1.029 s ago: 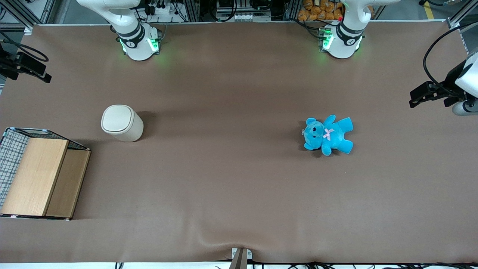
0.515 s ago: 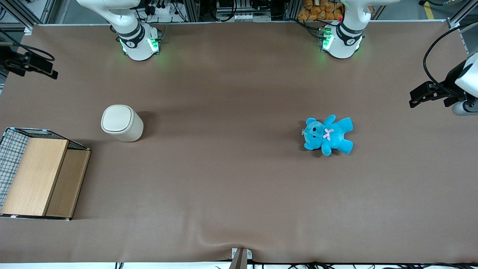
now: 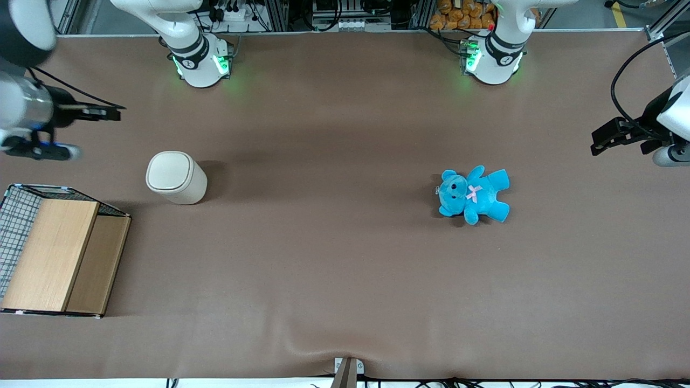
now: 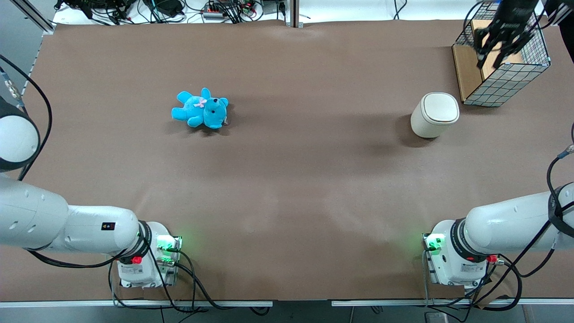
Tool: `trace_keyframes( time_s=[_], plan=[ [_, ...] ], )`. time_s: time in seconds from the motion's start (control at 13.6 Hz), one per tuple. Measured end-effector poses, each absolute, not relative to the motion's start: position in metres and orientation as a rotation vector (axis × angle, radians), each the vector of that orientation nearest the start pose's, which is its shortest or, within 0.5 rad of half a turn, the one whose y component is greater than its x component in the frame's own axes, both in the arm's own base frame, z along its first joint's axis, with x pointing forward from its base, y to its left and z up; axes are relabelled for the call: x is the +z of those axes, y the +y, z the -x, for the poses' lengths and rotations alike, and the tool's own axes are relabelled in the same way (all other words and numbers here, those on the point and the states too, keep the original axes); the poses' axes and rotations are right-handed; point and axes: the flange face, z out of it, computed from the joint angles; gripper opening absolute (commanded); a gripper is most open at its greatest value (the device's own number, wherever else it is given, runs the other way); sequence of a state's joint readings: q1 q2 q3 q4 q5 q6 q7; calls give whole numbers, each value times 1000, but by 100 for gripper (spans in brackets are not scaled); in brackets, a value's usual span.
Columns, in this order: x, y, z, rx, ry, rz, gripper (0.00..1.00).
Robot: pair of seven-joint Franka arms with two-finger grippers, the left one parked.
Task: Open trash can with right arm
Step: 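Move the right gripper over the white trash can and lower onto its lid, then push the lid edge with the right gripper to flip the lid open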
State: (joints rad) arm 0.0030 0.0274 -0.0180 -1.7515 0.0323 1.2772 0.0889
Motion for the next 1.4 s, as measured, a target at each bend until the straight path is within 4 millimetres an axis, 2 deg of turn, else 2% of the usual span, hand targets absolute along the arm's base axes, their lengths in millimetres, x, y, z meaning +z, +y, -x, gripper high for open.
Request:
trace_keyframes(
  time_s=[0.44, 0.96, 1.18, 1.4],
  plan=[
    [414, -6, -511, 668, 164, 3069, 0],
    [330, -8, -526, 621, 163, 3093, 0],
    [302, -9, -522, 612, 165, 3095, 0],
    [299, -9, -523, 614, 165, 3095, 0]
  ],
)
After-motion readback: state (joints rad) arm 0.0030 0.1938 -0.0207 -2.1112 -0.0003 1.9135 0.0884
